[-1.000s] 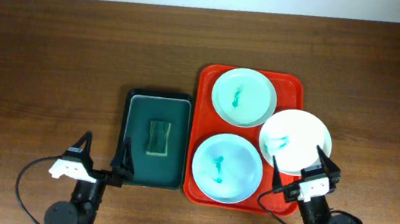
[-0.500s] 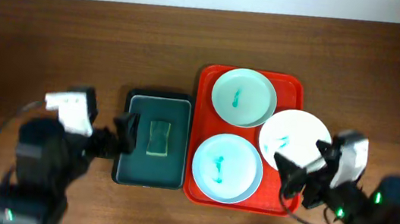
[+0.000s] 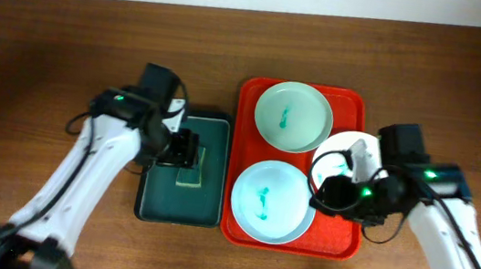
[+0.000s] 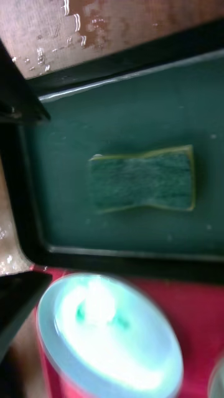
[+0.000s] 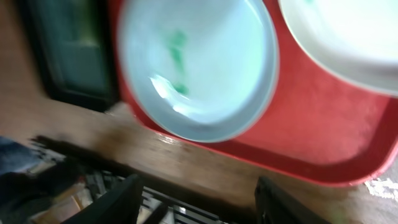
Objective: Clean dirty plates on tray and stack at the side
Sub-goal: 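Move left gripper to the sponge and right gripper to the lower plate, then grasp the yellow-green sponge with the left gripper and wet it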
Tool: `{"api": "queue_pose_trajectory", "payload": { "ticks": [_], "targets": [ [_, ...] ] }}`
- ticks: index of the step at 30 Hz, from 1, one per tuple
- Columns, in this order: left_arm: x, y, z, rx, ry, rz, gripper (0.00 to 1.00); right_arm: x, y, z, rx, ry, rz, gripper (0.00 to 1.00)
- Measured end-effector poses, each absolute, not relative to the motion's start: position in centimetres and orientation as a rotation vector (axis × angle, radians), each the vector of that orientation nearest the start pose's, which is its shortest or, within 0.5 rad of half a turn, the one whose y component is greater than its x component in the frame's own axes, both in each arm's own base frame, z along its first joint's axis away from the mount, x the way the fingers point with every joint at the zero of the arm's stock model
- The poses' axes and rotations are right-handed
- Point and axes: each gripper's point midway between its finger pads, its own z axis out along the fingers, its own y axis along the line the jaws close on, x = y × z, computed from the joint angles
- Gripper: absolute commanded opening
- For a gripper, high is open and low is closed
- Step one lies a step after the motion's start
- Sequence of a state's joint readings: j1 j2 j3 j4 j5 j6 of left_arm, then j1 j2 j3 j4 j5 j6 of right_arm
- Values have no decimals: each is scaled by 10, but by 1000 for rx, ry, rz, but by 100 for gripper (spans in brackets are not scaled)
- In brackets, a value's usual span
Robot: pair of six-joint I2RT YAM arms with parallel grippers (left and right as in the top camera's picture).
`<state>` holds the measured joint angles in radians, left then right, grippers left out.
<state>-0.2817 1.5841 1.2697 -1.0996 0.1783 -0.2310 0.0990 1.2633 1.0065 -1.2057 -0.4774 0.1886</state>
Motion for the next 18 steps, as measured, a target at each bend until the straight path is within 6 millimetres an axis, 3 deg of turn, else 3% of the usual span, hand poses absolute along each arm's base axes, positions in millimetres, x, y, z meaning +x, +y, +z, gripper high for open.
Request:
{"api": "queue_pose_trajectory", "payload": {
  "ticks": [2,5,6,8,11,12,13,15,18],
  "targets": [
    [299,-121,97,142,3047,-260,53,203,96,109,147,3065,702,58],
    [311,-125,44,115,3136,-155,45,197,90,90,184,3090,654,57],
    [311,-125,32,92,3160,-139,34,195,87,86,192,3102,623,58],
    [315,-126,2,64,3202,-123,0,192,82,80,197,3120,572,58],
    [319,-128,-1,35,3210,-126,0,192,78,77,198,3122,540,58],
    [317,-128,-1,34,3218,-121,6,193,78,77,198,3120,536,58],
    [314,-127,1,33,3242,-109,25,193,78,77,196,3117,532,58],
    [306,-124,5,22,3297,-81,51,195,78,77,193,3109,532,58],
    [318,-127,17,18,3269,-89,61,197,78,77,191,3102,532,58]
  ]
}}
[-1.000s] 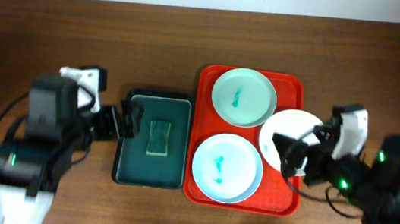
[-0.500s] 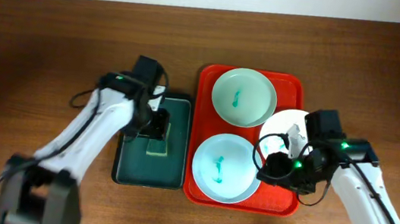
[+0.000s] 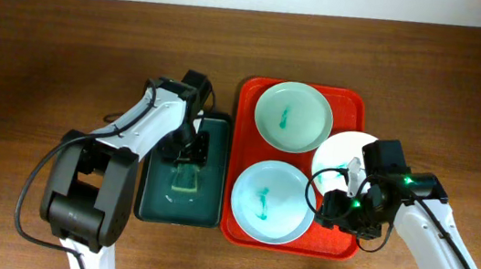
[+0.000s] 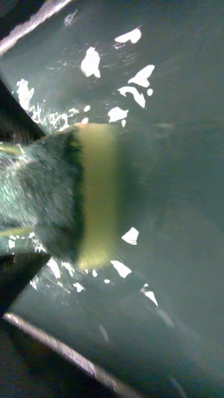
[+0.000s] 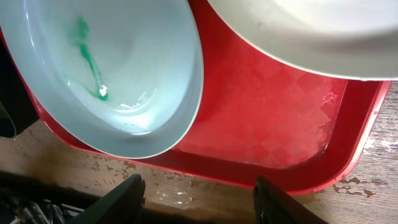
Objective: Clean dirty plates on tray and stack at the side
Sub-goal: 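Grasp the yellow-green sponge with the left gripper and wet it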
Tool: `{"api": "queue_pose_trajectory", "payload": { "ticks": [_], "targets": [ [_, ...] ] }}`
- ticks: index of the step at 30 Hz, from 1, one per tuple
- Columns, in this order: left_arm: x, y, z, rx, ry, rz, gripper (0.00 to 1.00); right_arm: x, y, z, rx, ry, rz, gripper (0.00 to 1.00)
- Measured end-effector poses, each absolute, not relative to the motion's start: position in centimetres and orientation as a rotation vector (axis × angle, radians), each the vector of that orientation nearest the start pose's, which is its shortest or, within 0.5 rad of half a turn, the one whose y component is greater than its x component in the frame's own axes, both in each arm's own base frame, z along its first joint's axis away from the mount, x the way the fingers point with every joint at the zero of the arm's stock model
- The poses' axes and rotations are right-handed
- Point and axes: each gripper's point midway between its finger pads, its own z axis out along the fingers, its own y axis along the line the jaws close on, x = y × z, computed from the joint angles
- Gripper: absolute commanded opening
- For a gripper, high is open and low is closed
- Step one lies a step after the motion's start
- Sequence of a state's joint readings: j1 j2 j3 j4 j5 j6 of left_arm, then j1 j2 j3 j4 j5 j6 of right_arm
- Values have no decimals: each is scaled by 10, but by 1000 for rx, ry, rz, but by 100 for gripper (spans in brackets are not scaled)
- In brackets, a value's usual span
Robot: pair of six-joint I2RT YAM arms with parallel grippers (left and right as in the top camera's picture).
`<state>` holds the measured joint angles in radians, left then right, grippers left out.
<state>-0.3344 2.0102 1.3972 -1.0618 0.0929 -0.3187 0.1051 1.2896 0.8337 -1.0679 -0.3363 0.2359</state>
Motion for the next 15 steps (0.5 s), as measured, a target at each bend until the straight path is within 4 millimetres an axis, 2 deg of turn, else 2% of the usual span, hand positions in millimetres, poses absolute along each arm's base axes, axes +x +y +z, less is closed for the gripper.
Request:
{"api": "queue_pose_trajectory", "payload": {
  "ticks": [1,3,4,6,8,9,10,11,14,15],
  "targets": [
    [322,-128,18,20,3251,-91,61,197,78,77,192,3102,532,58],
    [334,-127,17,24,3200,-70,43,197,78,77,192,3101,532,58],
    [340,-127,14,24,3169,-63,25,197,78,77,191,3101,532,58],
    [342,-126,5,19,3146,-61,0,198,78,77,191,3098,533,58],
    [340,-122,0,26,3126,-49,0,198,78,77,191,3098,533,58],
    [339,-122,0,27,3124,-47,3,198,78,77,191,3098,532,58],
    [337,-121,0,27,3131,-42,20,198,78,77,191,3098,533,58],
    [333,-120,1,26,3148,-33,42,198,78,77,190,3098,532,58],
    [310,-116,15,20,3267,-11,68,198,78,77,190,3098,532,58],
    [310,-118,26,20,3285,-18,71,197,78,77,192,3101,532,58]
  ]
}}
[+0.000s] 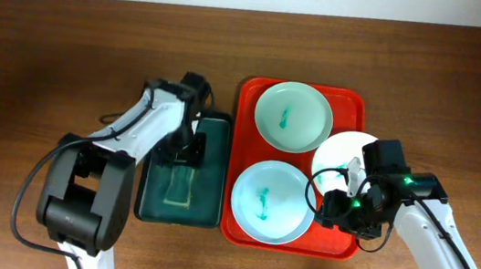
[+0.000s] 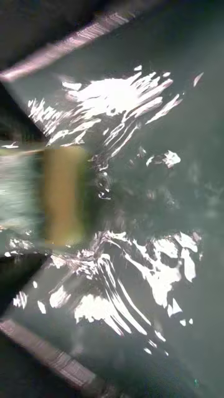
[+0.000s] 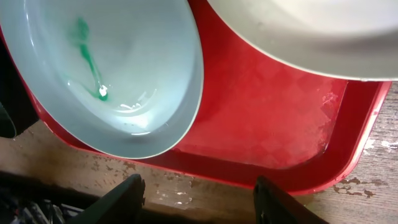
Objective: Clean dirty plates on tray and stack at the side
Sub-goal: 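Grasp the yellow-green sponge with the left gripper and wet it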
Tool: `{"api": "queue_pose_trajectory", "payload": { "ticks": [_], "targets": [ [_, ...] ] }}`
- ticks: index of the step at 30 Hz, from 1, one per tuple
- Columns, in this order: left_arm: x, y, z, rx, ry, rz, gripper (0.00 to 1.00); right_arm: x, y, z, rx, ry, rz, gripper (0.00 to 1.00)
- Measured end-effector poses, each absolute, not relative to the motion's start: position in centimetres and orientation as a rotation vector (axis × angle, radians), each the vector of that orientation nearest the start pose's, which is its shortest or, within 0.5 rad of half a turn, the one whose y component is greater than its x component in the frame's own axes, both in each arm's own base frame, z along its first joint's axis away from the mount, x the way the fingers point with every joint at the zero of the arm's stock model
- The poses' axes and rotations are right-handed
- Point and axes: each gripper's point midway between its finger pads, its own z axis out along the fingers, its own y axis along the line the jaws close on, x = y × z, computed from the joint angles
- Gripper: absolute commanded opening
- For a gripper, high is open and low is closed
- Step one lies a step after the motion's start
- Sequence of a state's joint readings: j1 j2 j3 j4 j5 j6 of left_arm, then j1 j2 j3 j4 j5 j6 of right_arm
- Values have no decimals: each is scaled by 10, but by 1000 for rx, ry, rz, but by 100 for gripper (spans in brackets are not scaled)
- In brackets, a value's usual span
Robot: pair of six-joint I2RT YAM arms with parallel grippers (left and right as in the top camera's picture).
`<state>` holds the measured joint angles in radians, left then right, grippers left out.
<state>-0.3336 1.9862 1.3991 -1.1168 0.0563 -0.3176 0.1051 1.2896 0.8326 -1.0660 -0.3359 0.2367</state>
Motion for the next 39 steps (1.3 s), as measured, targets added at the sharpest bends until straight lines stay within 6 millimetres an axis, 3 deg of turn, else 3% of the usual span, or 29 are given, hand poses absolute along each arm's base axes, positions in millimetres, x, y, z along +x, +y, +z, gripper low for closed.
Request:
{"api": "queue_pose_trajectory", "payload": {
  "ticks": [2,5,8,11,12,14,18,20,22,24,26,29,33,39],
  "targets": [
    [316,-121,42,18,3276,-41,69,197,78,77,193,3104,531,58],
    [303,-118,51,17,3321,-26,48,197,78,77,193,3104,531,59],
    [280,-112,41,13,3401,9,38,194,77,77,195,3113,531,59],
    [246,-108,17,58,3481,68,29,193,77,76,198,3119,529,59],
    [240,-109,11,79,3485,75,1,193,77,76,198,3119,528,59],
    [238,-115,-1,96,3449,45,0,193,77,76,198,3120,525,59],
    [246,-119,-1,102,3397,10,0,193,77,76,198,3120,525,59],
    [273,-125,8,99,3322,-9,39,193,77,76,198,3120,525,59],
    [286,-125,21,104,3295,13,51,194,75,76,197,3117,510,59],
    [306,-127,37,98,3237,22,56,195,73,75,195,3113,491,59],
    [309,-125,39,95,3227,35,53,195,73,75,195,3113,490,59],
    [322,-130,37,98,3174,9,38,196,73,75,196,3113,485,59],
    [330,-132,17,104,3112,-14,0,196,73,75,195,3111,484,59],
    [318,-127,10,102,3148,6,0,193,72,58,270,3113,481,57]
  ]
}}
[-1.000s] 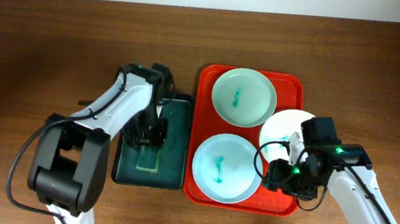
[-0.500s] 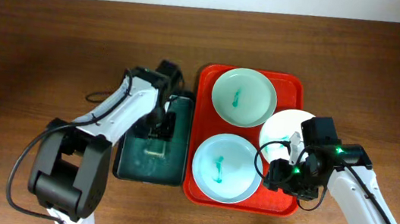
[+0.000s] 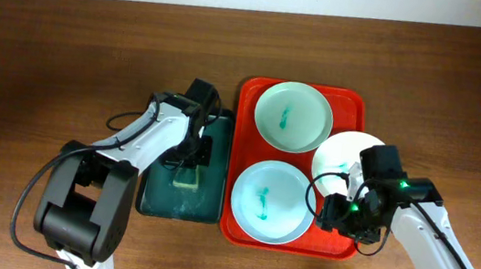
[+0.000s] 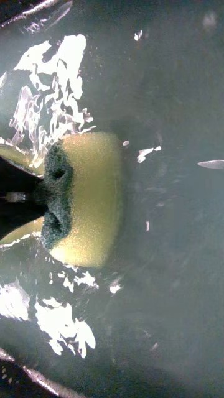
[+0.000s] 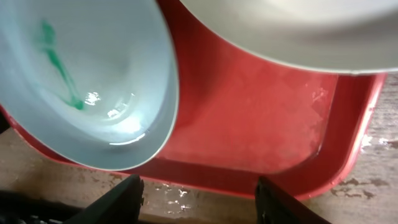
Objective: Clean dirty plates on tray and stack at the side
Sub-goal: 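Grasp the yellow-green sponge with the left gripper and wet it, then scrub the lower plate with the sponge while right gripper holds it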
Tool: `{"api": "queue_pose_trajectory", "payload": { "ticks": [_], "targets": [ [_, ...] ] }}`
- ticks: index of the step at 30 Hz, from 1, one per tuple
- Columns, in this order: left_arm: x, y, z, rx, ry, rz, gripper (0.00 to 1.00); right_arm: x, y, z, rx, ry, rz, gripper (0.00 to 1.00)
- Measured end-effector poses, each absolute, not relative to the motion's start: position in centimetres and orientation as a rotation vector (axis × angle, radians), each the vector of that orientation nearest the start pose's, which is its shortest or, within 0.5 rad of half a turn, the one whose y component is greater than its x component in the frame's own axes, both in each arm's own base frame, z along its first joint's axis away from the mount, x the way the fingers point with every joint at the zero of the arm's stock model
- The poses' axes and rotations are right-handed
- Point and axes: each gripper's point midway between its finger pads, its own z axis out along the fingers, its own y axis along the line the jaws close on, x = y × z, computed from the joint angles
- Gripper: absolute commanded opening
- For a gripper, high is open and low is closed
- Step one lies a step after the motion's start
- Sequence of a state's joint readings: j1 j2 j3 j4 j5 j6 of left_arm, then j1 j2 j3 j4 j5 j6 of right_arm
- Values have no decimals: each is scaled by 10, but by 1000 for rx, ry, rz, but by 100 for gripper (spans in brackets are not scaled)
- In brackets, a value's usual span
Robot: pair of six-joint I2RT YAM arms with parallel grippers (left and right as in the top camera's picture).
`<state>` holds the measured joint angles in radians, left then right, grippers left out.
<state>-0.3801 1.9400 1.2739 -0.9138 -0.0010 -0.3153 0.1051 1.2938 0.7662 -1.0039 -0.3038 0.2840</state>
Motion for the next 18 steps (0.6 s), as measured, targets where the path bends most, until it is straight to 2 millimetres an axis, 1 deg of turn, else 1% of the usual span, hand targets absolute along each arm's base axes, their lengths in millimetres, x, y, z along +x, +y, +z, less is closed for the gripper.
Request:
{"api": "queue_pose_trajectory", "payload": {
  "ticks": [2,3,4,5,6,7,8,10,11,12,13,14,15,16,18],
  "targets": [
    [305,-122,15,105,3207,40,0,194,72,54,269,3109,481,44],
    [301,-120,19,107,3227,52,0,198,73,53,264,3090,484,39],
    [302,-121,29,108,3229,53,0,202,73,53,258,3075,487,39],
    [309,-123,44,108,3201,36,0,212,74,54,234,3033,491,39],
    [317,-127,64,106,3156,9,0,218,77,54,204,3009,494,38],
    [324,-130,89,105,3094,-25,0,222,79,53,169,2991,492,37],
    [328,-131,107,104,3048,-50,0,225,84,50,130,2984,490,36],
    [332,-133,135,105,2972,-96,0,229,93,40,72,2996,489,30],
    [331,-134,144,105,2950,-117,0,231,98,32,44,3011,486,26],
    [331,-136,147,106,2942,-133,0,232,101,22,30,3032,483,22],
    [330,-137,148,108,2945,-143,0,233,102,16,33,3044,479,13],
    [329,-138,147,110,2949,-157,0,235,102,5,44,3067,470,6],
    [328,-141,147,112,2953,-179,0,236,104,1,59,3076,478,4],
    [327,-143,147,115,2956,-202,0,240,106,0,68,3064,493,4],
    [327,-151,148,127,2953,-255,0,242,107,0,91,3061,501,4]
  ]
}}
